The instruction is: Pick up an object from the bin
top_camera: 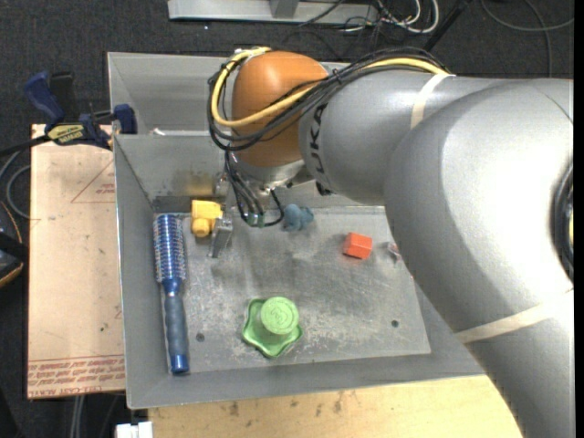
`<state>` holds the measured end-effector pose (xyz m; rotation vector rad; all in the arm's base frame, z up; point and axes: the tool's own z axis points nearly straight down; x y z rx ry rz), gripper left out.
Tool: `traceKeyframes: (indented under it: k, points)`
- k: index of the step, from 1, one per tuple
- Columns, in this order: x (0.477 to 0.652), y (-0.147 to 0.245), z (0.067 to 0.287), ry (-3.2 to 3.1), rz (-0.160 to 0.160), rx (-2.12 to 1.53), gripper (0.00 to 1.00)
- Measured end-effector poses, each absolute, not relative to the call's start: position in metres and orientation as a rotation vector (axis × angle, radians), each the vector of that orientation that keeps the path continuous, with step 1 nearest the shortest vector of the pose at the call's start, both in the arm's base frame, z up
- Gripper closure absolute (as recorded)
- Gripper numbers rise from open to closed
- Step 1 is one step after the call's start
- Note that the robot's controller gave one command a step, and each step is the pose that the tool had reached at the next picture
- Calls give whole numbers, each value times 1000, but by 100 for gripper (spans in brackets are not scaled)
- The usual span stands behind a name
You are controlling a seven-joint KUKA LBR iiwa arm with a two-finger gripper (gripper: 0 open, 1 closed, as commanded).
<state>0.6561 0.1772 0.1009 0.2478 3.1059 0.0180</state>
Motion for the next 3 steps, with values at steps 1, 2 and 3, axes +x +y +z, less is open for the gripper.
traceKeyframes:
  k: [1, 2, 3]
  points:
    - [656, 178, 99, 3098, 19, 336, 0]
    - [653, 179, 78, 3073, 13, 629, 0]
    - [655, 178, 78, 3063, 16, 631, 100]
